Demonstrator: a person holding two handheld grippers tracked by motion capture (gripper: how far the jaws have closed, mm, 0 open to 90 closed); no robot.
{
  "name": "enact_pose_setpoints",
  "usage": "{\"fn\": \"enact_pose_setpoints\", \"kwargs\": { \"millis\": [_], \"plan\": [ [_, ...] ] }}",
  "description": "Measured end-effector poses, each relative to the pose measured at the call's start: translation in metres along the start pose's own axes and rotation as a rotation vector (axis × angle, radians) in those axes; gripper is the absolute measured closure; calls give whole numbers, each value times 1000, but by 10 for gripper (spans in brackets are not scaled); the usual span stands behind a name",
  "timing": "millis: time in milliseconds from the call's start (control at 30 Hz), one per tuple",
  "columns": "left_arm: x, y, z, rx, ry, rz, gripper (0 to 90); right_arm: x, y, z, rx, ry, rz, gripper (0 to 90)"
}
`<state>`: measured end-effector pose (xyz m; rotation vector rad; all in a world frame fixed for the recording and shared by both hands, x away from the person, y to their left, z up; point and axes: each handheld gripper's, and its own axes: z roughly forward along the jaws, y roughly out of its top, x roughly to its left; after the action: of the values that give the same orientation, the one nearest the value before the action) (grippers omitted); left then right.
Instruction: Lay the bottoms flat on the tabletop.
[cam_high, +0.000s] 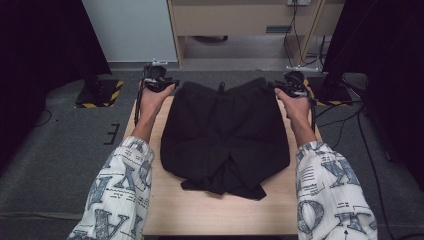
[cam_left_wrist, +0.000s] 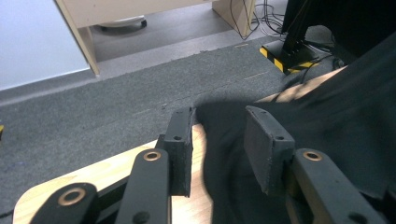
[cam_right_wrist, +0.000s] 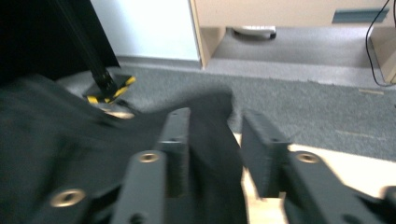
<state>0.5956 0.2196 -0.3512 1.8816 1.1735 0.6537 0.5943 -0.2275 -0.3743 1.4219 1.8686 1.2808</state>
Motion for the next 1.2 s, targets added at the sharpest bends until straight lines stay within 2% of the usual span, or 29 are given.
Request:
{"fn": "enact_pose_setpoints", "kwargs": {
  "millis": [67,100,300,600,733,967,1100,1133,1200],
  "plan": [
    [-1,-4,0,9,-5,6,550,1,-3,1,6,1,-5,550],
    [-4,-11,-1,13,-6,13,537,3,-12,1,32,0,-21,498],
    [-14,-30,-7,18,-35,8,492,8,-33,-1,75,15,-31,443],
    [-28,-53,-14,19,-78,-11,422,21,-49,-8,110,51,-42,390],
    [-31,-61,-15,27,-80,-6,393,25,-55,-12,128,62,-58,367],
    [-46,-81,-23,35,-98,26,343,31,-64,-22,108,60,-71,352],
    [-55,-93,-32,29,-124,42,284,37,-75,-36,94,66,-81,332],
    [-60,-99,-38,25,-135,65,270,38,-76,-39,93,66,-87,333],
    [-65,-104,-41,16,-152,74,230,41,-83,-46,89,74,-99,331]
  ]
}}
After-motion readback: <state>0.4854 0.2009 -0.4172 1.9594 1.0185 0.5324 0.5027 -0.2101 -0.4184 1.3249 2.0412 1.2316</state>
